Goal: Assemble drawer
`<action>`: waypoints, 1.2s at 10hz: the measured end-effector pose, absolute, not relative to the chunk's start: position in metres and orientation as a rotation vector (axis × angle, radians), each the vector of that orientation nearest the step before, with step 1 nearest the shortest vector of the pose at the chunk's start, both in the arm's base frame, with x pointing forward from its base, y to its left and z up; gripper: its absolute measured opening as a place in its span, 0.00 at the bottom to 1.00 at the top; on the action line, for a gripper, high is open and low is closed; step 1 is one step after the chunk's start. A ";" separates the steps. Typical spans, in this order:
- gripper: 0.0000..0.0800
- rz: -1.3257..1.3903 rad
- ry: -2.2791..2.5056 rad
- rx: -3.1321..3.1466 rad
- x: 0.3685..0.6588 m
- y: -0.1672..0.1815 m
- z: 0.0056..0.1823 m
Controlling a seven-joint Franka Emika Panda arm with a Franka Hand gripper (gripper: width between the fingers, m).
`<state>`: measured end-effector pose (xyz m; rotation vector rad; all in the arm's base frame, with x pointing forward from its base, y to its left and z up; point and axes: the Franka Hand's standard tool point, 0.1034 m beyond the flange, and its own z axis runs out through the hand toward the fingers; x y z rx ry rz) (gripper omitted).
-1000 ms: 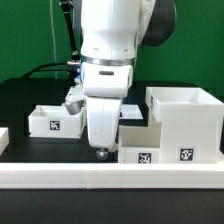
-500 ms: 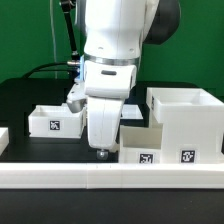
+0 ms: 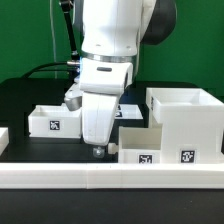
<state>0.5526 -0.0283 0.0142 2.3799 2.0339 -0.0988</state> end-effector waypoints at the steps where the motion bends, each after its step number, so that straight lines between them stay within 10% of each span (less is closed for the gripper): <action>1: 0.81 -0.083 2.146 2.280 0.553 -0.029 0.013; 12: 0.81 -0.159 2.126 2.292 0.553 -0.022 0.017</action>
Offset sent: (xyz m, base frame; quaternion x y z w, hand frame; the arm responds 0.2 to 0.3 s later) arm 0.0049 0.0540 0.0096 0.0295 0.0518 -0.1003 0.9932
